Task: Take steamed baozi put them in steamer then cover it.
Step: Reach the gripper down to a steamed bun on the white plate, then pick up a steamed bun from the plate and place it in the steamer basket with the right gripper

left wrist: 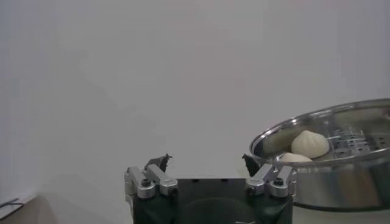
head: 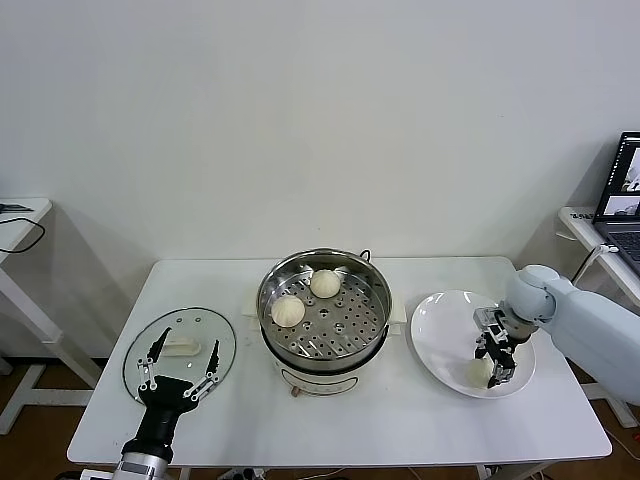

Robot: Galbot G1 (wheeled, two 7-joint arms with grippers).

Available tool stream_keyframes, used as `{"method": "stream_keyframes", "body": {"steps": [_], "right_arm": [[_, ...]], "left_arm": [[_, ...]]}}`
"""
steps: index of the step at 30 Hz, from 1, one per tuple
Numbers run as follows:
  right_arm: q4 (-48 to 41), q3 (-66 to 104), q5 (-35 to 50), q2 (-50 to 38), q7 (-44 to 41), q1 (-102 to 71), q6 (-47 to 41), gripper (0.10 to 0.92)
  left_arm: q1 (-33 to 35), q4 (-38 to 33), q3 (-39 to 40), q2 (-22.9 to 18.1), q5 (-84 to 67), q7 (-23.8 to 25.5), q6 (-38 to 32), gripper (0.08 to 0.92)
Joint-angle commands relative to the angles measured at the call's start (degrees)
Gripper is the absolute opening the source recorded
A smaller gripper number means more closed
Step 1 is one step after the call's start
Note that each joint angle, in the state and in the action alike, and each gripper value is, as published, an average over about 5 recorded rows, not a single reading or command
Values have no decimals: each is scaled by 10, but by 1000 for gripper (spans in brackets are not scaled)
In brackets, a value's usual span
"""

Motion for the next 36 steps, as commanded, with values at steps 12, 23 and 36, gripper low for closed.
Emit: {"method": "stream_keyframes", "body": {"steps": [12,23,36], "right_arm": [[65,-111,99,-60,-28,213,6,628],[126,-239,135,-15,-48,472,85,628],[175,-307,128,137,-8,547,257,628]], "left_arm": [[6,-11,0,3,0,0,4,823],[7,-16,3,3,3,-1,7,823],[14,-27,-3,2,5,-3,6,823]]}}
